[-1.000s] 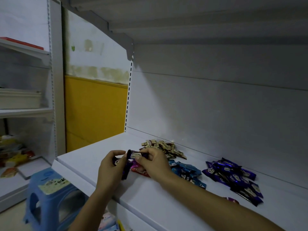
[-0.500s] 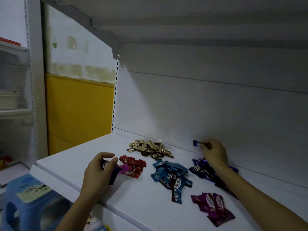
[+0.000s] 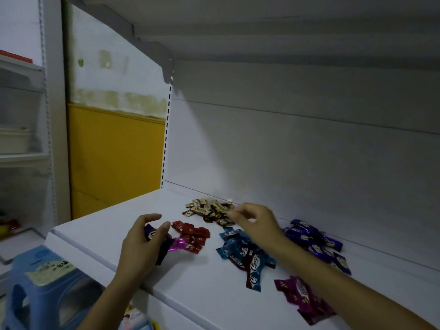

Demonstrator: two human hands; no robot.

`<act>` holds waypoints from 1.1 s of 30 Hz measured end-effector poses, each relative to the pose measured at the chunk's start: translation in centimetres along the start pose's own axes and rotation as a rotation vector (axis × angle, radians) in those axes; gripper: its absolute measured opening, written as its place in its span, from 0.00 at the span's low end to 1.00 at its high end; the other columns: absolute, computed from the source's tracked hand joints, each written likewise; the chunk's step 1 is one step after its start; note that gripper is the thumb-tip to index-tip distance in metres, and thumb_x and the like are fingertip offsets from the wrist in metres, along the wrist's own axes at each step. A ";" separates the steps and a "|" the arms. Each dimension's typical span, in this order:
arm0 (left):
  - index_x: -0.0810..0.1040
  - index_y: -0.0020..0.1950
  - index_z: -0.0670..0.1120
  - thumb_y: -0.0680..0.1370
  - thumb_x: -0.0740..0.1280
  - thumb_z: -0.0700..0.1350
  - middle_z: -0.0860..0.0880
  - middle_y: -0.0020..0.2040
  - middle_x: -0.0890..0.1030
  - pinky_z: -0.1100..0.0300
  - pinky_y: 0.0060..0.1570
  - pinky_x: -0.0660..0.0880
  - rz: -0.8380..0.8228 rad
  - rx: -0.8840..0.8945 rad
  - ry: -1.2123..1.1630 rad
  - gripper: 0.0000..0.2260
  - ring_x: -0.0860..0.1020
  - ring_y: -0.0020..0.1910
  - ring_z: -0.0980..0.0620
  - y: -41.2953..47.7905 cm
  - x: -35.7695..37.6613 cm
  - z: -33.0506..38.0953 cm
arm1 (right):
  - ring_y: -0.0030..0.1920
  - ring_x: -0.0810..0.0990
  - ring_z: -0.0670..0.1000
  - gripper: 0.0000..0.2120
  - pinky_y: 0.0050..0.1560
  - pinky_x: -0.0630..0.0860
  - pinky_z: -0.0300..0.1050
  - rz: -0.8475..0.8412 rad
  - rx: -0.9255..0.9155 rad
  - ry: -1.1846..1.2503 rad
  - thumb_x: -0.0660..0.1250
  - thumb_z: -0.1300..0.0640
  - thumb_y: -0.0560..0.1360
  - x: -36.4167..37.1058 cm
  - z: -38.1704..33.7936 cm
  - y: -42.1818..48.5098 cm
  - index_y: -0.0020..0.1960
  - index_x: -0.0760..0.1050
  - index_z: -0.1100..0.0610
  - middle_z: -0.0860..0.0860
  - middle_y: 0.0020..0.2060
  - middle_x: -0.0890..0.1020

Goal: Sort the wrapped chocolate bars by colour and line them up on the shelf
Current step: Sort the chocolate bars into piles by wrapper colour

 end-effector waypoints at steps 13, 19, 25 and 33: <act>0.70 0.66 0.55 0.76 0.54 0.58 0.51 0.59 0.76 0.69 0.44 0.75 -0.073 0.028 -0.152 0.20 0.77 0.56 0.51 -0.2 -0.5 0.1 | 0.45 0.84 0.52 0.15 0.46 0.79 0.45 -0.379 0.102 0.178 0.70 0.53 0.74 10.6 -6.4 0.9 0.59 0.73 0.53 0.57 0.47 0.84; 0.69 0.69 0.54 0.79 0.60 0.51 0.53 0.57 0.76 0.74 0.38 0.70 -0.093 0.074 -0.011 0.17 0.76 0.50 0.57 -0.4 -0.2 0.3 | 0.36 0.83 0.44 0.07 0.42 0.82 0.41 -0.119 0.049 0.255 0.72 0.60 0.72 8.0 -5.6 1.5 0.50 0.79 0.55 0.49 0.39 0.83; 0.73 0.61 0.54 0.76 0.67 0.49 0.57 0.43 0.81 0.68 0.34 0.74 -0.124 0.061 0.009 0.14 0.80 0.40 0.56 -0.4 -0.2 0.1 | 0.42 0.80 0.47 0.09 0.43 0.77 0.44 0.399 0.107 -0.132 0.70 0.58 0.73 -3.8 2.4 1.9 0.42 0.75 0.45 0.42 0.39 0.80; 0.77 0.59 0.51 0.76 0.69 0.45 0.55 0.43 0.83 0.66 0.38 0.75 -0.165 0.082 0.025 0.12 0.81 0.43 0.55 -0.4 0.0 0.1 | 0.41 0.78 0.52 0.08 0.42 0.77 0.47 0.404 0.427 -0.565 0.65 0.62 0.74 -12.4 13.5 -2.9 0.46 0.80 0.53 0.53 0.46 0.83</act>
Point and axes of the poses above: each hand's wrist, its own y-axis towards the middle knuckle, its own x-axis out of the palm, z = x × y, the point moved 2 cm from there along y, towards the middle knuckle
